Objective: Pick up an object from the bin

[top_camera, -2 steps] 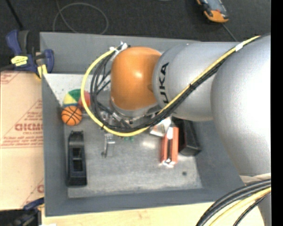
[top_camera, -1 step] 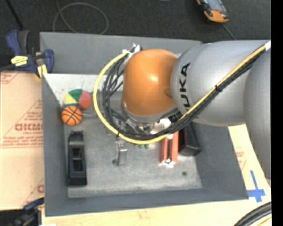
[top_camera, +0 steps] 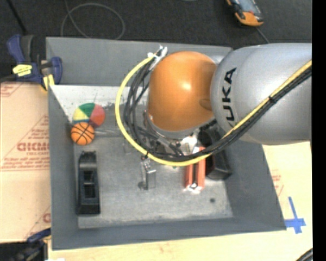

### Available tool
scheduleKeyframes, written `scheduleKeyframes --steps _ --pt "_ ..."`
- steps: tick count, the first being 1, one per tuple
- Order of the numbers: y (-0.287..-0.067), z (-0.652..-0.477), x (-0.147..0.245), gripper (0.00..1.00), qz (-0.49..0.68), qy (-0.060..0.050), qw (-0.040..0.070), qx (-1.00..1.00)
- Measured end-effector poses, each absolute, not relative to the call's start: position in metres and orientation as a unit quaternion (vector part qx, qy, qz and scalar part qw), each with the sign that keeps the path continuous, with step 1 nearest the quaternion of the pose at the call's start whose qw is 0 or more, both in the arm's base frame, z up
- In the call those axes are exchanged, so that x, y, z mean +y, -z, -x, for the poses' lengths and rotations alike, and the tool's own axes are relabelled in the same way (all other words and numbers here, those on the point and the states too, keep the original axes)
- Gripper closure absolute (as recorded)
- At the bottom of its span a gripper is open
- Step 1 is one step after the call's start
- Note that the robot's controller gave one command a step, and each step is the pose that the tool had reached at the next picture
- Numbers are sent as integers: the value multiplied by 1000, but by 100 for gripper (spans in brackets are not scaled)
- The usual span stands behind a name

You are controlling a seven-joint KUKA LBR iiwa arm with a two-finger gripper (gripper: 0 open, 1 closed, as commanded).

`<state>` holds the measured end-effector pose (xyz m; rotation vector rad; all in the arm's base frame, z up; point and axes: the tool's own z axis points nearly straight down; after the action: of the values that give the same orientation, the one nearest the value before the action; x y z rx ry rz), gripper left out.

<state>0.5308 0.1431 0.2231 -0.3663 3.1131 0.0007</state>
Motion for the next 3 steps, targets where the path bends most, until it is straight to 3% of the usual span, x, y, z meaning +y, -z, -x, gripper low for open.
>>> scheduleKeyframes --steps 1,2,3 --pt "-222 -531 134 0 103 0 1 995" --pt "-249 -527 130 0 65 0 1 998" --pt "-231 -558 104 0 52 -1 5 999"
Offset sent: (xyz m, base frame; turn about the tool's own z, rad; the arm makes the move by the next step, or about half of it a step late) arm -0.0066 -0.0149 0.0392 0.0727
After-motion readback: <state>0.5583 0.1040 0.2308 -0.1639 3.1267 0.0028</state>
